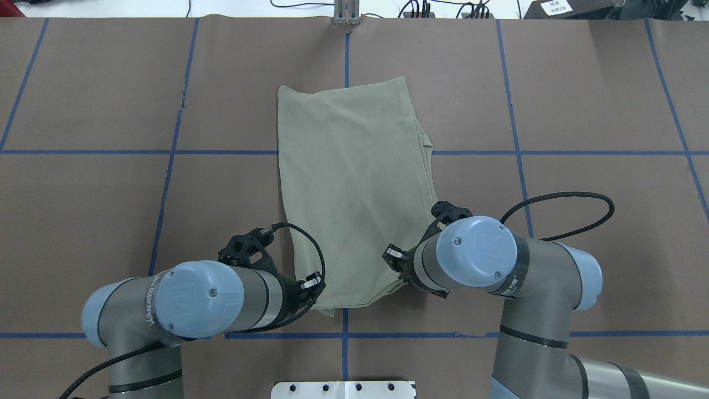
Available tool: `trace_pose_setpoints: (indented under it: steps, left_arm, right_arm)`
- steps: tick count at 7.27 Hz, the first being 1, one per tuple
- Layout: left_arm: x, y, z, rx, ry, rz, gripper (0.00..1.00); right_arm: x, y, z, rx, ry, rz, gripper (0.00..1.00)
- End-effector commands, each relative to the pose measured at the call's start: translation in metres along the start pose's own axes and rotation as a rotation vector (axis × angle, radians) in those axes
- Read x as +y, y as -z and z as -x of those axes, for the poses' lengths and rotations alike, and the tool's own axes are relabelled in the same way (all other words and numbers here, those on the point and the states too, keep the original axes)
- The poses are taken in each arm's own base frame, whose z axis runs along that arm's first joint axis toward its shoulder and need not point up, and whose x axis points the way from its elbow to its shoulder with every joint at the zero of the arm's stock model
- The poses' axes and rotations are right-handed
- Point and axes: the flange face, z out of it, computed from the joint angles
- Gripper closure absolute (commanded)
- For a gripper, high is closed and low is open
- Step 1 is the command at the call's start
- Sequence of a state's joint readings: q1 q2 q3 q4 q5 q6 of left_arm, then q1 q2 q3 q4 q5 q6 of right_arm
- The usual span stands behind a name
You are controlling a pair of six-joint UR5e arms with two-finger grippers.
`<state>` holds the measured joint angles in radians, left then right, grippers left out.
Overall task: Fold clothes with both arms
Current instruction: 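Grasp both near corners of the shirt with both grippers and lift, then fold the near half over toward the collar end with both grippers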
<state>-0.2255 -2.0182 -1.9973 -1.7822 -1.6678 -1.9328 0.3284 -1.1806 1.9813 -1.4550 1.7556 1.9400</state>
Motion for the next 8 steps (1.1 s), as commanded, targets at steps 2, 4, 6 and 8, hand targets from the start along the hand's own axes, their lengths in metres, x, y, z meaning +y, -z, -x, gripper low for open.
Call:
trace_pose_setpoints:
  steps: [2, 4, 6, 8]
  left_arm:
    - [0.051, 0.071, 0.02, -0.014, -0.044, 0.086, 1.0]
    - [0.053, 0.071, 0.025, -0.045, -0.046, 0.083, 1.0]
    - [0.021, 0.042, 0.02, -0.084, -0.016, 0.01, 1.0]
    - [-0.059, 0.046, -0.008, -0.065, -0.01, -0.12, 1.0]
  right_arm:
    - [0.044, 0.051, -0.039, -0.037, 0.055, 0.096, 1.0]
    - [0.054, 0.066, -0.03, -0.068, 0.067, 0.116, 1.0]
    - [0.002, 0.072, 0.01, -0.13, 0.034, 0.012, 1.0]
    - [-0.043, 0.064, 0.044, -0.139, 0.042, -0.074, 1.0]
